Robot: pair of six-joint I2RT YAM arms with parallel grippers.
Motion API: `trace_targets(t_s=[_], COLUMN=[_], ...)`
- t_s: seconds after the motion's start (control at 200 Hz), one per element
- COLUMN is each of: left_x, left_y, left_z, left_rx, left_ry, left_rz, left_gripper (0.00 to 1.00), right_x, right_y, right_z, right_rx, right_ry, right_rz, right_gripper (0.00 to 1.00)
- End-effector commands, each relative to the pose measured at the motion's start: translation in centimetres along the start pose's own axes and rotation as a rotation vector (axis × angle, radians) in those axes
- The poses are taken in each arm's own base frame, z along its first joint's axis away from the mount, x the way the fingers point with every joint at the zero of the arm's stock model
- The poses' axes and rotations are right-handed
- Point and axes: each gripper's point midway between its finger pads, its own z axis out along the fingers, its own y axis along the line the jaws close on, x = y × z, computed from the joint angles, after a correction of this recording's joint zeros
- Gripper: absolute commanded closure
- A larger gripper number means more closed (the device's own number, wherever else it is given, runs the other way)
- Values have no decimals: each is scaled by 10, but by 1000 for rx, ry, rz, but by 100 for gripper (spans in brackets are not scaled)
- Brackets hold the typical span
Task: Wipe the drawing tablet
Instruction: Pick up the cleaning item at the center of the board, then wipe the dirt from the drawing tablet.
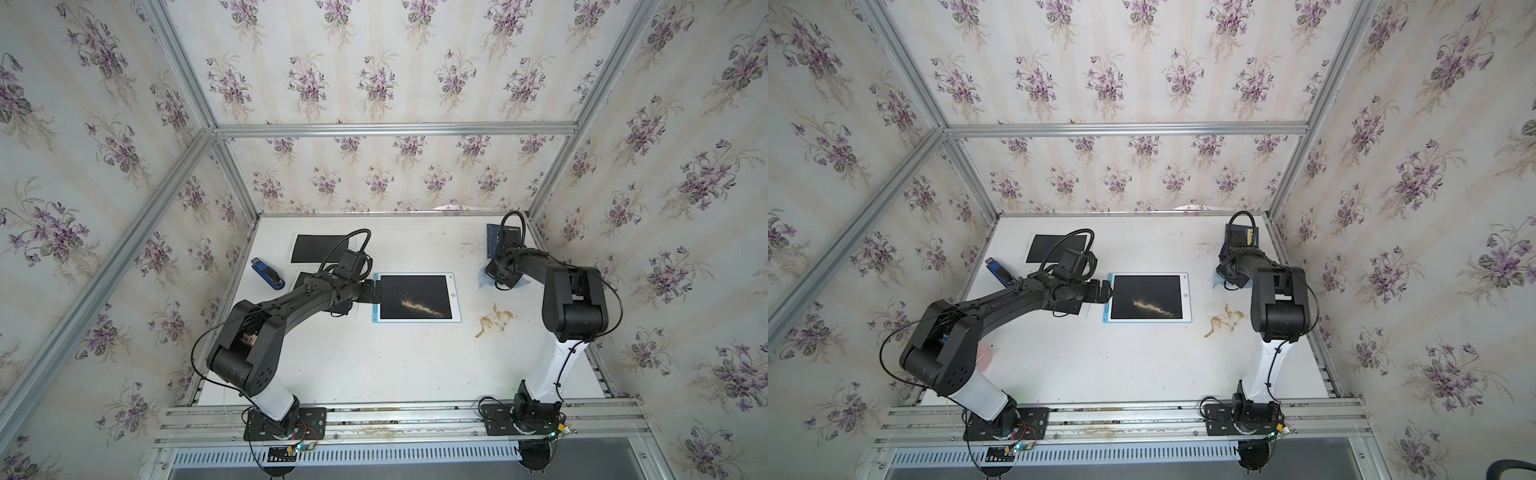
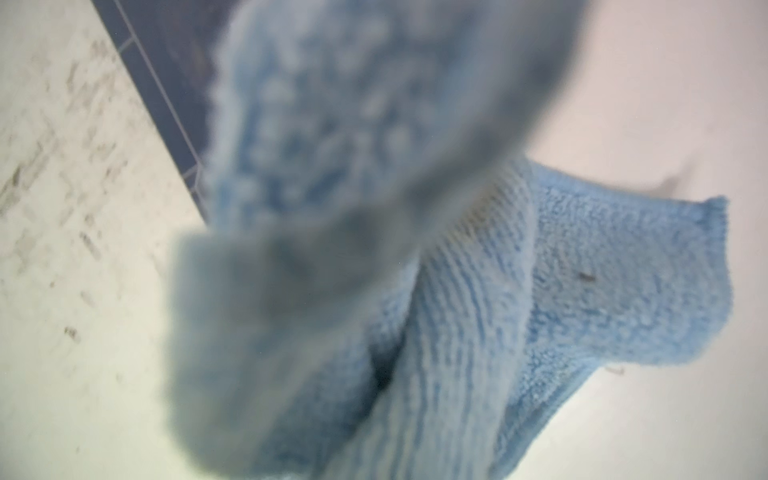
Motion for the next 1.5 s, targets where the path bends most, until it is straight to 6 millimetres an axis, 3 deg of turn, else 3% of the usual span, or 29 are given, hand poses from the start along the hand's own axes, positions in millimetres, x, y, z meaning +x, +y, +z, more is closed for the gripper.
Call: trace_targets(t_s=[0.0,0.08,0.135,0.235,0.375,0.515,0.595,0.679,0.859,1.084,1.229,1.249,1.319,1.499], left_x=[5,7,9,15,18,18,18,20,23,9,-1,-2,-5,-4], left_y=[11,8,9,11,-1,-4,-10,-10,-1,36,52,51,51,50], left_z=[-2,-3,-1,8,22,35,43,51,50,19,-6,-9,-16,-18], left_rx=[-102,-133,-182,-217,-170,-171,-143,-148,-189,-283,-261,-253,-237,-219], left_ry=[22,26,32,88,165,210,224,248,241,147,73,64,42,38], left_rz=[70,135,189,214,183,150,131,116,92,10,-54,-56,-57,-55], left_gripper=[8,18,20,24,32,36,50,56,62,68,83,86,91,93], right_x=[-1,4,11,37,100,165,191,209,222,229,229,246,247,248], right_y=[14,35,52,97,150,187,202,214,230,257,279,284,290,293], right_z=[-34,-67,-90,-125,-142,-157,-169,-176,-162,-140,-120,-124,-108,-70], right_rx=[-56,-106,-140,-322,-626,-845,-948,-1014,-1047,-1032,-928,-919,-821,-591], right_ry=[-42,-105,-146,-152,59,239,307,364,435,486,444,453,411,300], right_rz=[-56,-136,-200,-322,-422,-549,-599,-628,-604,-605,-672,-710,-746,-826], right_gripper=[100,100,100,100,100,100,100,100,100,100,100,100,100,100])
